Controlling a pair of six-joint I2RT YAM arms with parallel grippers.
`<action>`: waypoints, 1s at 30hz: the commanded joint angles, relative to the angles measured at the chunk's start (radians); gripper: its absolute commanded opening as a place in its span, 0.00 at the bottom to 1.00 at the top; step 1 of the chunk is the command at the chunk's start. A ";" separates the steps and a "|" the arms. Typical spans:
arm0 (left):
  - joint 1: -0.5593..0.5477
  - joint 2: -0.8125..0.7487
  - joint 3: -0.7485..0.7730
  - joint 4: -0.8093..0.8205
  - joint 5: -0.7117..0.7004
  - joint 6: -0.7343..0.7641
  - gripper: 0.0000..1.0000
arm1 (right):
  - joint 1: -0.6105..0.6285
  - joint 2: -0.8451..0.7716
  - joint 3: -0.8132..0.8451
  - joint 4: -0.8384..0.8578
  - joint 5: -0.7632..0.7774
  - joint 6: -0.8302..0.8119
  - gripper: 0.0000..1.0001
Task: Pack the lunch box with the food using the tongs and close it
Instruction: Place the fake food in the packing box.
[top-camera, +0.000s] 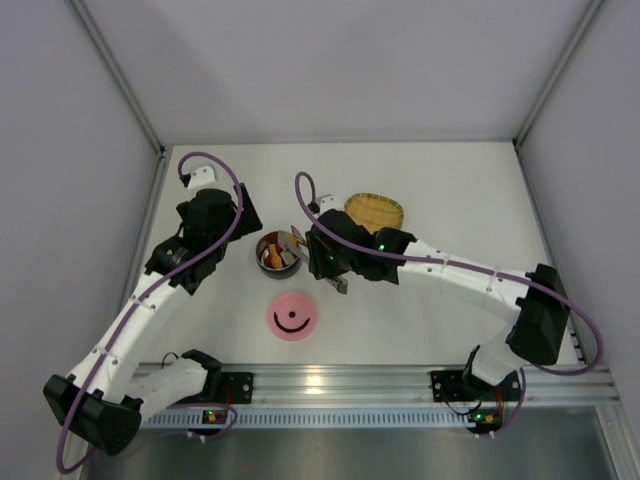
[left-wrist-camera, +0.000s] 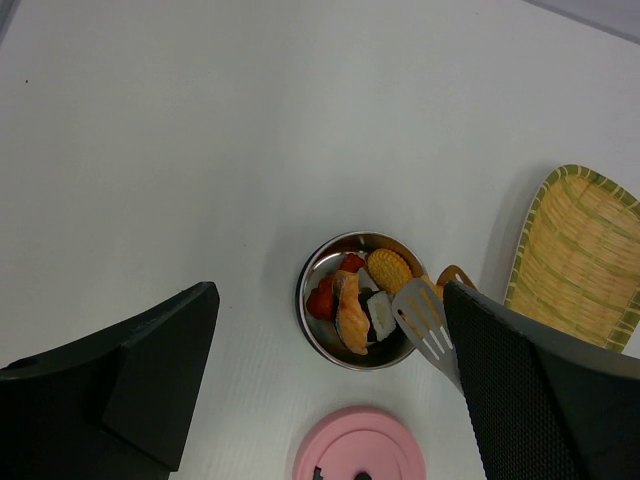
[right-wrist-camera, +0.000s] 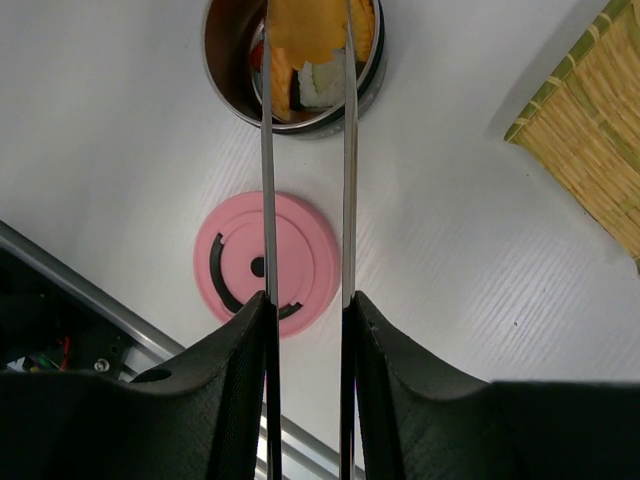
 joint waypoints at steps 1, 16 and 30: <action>0.004 -0.012 0.010 0.023 -0.007 0.006 0.99 | 0.024 0.023 0.053 0.012 0.030 0.013 0.31; 0.004 -0.012 0.014 0.020 -0.010 0.011 0.99 | 0.028 0.098 0.094 0.009 0.037 0.001 0.41; 0.004 -0.009 0.018 0.021 -0.012 0.014 0.99 | 0.027 0.095 0.124 -0.017 0.068 -0.008 0.46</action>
